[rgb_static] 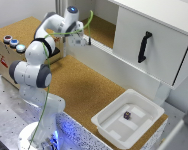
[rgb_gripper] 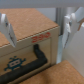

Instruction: Toggle the green light switch to turn off the green light

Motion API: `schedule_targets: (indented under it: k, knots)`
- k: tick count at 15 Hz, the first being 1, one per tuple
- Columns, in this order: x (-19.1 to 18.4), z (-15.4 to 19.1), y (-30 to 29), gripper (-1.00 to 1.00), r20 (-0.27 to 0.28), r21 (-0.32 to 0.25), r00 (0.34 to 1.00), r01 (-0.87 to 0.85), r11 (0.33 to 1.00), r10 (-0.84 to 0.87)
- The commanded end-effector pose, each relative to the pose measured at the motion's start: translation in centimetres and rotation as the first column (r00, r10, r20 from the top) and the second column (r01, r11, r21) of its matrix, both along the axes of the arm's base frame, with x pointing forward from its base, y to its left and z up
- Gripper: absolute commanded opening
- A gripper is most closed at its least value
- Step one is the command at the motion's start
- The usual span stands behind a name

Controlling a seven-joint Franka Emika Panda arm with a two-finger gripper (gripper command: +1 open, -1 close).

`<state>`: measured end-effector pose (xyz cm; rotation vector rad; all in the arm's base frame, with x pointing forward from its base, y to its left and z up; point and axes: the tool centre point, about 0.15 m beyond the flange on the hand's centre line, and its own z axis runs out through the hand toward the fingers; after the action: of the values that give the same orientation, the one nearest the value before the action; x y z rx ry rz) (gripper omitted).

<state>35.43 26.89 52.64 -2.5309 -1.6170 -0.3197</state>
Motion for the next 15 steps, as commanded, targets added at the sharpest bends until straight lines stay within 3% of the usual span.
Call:
schedule_targets:
  k: [1,2,9,15]
  knots:
    - [-3.0,2.4,8.0,1.0,-0.141,-0.341,0.987,-0.124,0.932,0.08]
    - [-4.1,2.2,9.6,1.0,-0.136,-0.302,0.989,-0.093,0.949,0.054]
    - [-11.6,0.0,14.8,1.0,-0.057,-0.194,0.997,0.039,0.98,-0.051]
    - [-12.3,-0.4,14.5,1.0,-0.055,-0.193,0.996,0.059,0.979,-0.071]
